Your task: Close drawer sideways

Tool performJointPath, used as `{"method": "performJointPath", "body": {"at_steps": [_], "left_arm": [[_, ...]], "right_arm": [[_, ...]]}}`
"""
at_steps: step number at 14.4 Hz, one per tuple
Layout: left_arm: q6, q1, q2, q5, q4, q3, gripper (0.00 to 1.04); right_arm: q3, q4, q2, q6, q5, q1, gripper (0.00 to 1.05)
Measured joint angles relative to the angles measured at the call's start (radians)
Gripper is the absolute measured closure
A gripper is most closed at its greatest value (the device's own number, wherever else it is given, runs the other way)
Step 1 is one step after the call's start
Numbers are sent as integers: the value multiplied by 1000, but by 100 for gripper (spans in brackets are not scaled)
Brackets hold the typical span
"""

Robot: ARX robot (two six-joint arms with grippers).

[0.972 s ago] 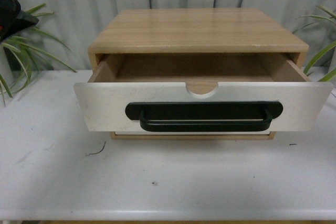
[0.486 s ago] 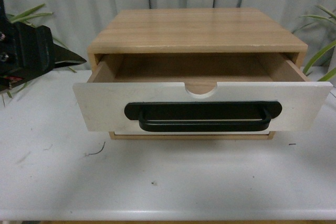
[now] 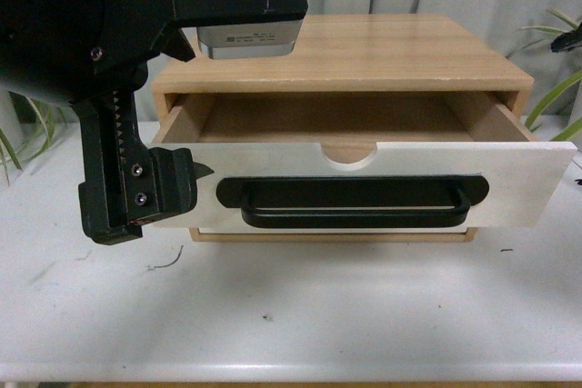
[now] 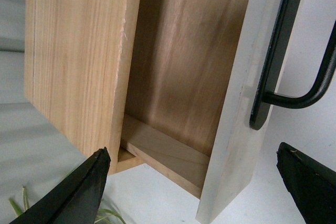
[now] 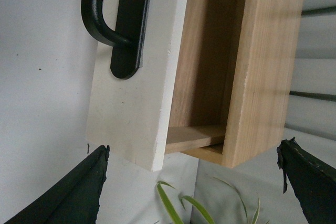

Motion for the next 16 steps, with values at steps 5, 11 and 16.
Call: {"method": "performJointPath", "body": {"at_steps": [5,11,16], "left_arm": [[-3,19,58,-21,47,0,7],[-2,17,99,-41,107,1,7],[2,19,150,-55,146,37,7]], "right_arm": [[37,58,92,-3,48,39,6],[66,87,156,-3,62,57,6],[125,98,208,-3,68,56,6]]}}
